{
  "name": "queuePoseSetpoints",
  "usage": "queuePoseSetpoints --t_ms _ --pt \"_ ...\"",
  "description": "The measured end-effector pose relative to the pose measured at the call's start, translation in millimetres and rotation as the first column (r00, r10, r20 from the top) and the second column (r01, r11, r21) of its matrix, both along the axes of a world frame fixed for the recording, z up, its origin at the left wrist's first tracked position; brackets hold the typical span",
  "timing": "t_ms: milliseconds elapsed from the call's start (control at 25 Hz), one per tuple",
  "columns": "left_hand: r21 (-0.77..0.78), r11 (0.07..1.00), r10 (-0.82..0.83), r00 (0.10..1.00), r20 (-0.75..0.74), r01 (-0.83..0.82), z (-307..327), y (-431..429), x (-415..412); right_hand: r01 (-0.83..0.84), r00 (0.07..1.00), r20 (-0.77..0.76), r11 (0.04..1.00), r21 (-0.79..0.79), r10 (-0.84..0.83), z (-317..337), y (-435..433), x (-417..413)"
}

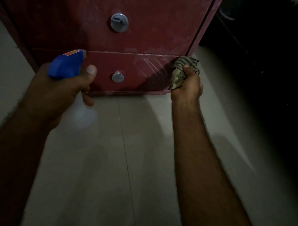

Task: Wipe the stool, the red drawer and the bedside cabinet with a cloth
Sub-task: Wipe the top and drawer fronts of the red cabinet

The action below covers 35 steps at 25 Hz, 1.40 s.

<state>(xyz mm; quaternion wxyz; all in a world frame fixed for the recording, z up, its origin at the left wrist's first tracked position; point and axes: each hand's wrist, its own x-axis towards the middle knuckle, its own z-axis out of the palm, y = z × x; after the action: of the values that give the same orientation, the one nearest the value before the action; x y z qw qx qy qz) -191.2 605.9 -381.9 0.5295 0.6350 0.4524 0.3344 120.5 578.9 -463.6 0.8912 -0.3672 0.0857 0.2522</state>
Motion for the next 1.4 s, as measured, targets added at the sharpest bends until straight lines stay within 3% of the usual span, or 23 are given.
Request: queuePoseSetpoints --t_ms 240,520,720,920,1120,1280,1400 --pt "-0.021 1.0 0.005 1.0 0.011 -0.005 -1.5 -1.2 -0.2 -0.014 0.998 0.067 0.999 -0.031 0.016 0.5 -2.4 -1.6" --pt "0.032 0.999 -0.015 1.0 0.025 0.014 -1.1 -0.7 0.9 -0.155 0.988 -0.027 0.988 0.008 0.155 -29.5 -5.5 -11.7" --pt "0.016 0.999 -0.032 0.999 0.01 0.032 3.7 -6.1 -0.8 -0.065 0.992 0.109 0.995 0.082 0.056 -5.1 1.2 -9.2" --pt "0.002 0.999 -0.04 0.999 0.005 0.04 7.9 -7.2 -0.8 -0.068 0.998 0.004 0.997 -0.019 0.068 -26.8 -3.6 -17.3" --pt "-0.004 1.0 0.01 1.0 -0.016 -0.01 -0.8 0.4 -3.5 -0.041 0.995 0.088 0.999 -0.023 0.043 -11.9 -2.8 -14.5" --pt "-0.019 1.0 0.006 1.0 -0.023 -0.006 -2.5 5.7 -7.6 -0.027 0.998 0.052 0.997 -0.067 0.03 -15.3 3.0 -15.4" --pt "-0.026 0.999 -0.028 0.999 -0.038 0.027 -1.6 3.6 -6.6 -0.051 0.994 0.092 0.999 -0.018 0.052 -11.3 1.9 -15.6"
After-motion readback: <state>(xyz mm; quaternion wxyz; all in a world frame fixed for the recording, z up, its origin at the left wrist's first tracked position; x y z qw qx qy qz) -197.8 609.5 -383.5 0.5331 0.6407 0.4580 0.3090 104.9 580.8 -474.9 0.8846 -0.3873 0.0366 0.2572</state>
